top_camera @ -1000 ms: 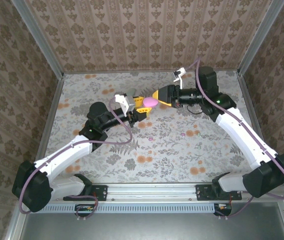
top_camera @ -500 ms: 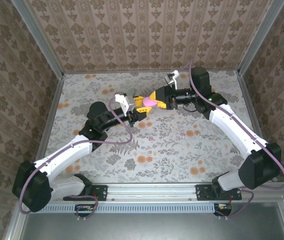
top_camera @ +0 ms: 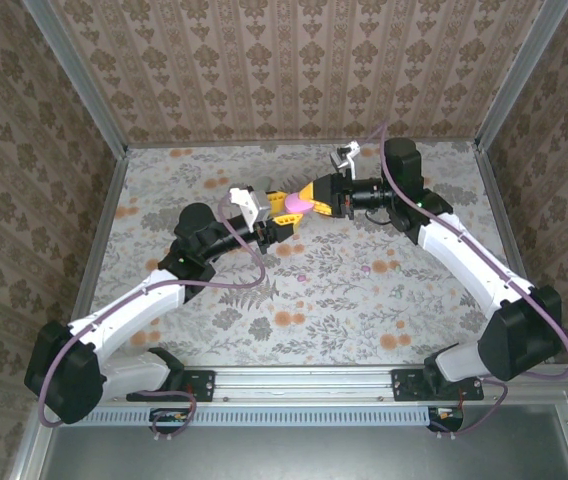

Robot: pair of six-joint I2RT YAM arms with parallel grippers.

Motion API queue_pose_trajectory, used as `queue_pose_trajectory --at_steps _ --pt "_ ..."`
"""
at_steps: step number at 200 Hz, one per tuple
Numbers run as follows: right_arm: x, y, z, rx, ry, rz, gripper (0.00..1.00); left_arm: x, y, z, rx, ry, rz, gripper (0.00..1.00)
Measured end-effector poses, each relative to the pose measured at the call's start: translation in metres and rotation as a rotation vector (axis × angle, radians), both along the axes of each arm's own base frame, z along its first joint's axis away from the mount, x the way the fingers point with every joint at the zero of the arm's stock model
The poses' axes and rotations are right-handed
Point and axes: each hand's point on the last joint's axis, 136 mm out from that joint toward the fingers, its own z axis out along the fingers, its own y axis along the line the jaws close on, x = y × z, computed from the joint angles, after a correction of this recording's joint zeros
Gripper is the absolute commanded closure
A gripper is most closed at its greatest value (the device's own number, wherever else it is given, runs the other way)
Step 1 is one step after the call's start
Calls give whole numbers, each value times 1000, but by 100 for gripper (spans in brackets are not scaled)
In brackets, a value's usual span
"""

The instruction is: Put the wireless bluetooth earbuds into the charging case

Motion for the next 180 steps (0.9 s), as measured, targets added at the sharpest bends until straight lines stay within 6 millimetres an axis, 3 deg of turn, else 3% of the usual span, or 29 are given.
queue_pose_trajectory --at_steps 81,180 --pt "2 0 2 49 15 -45 86 5 -4 -3 -4 9 -1 51" --pt "3 1 4 65 6 -53 85 5 -5 3 -31 20 -5 55"
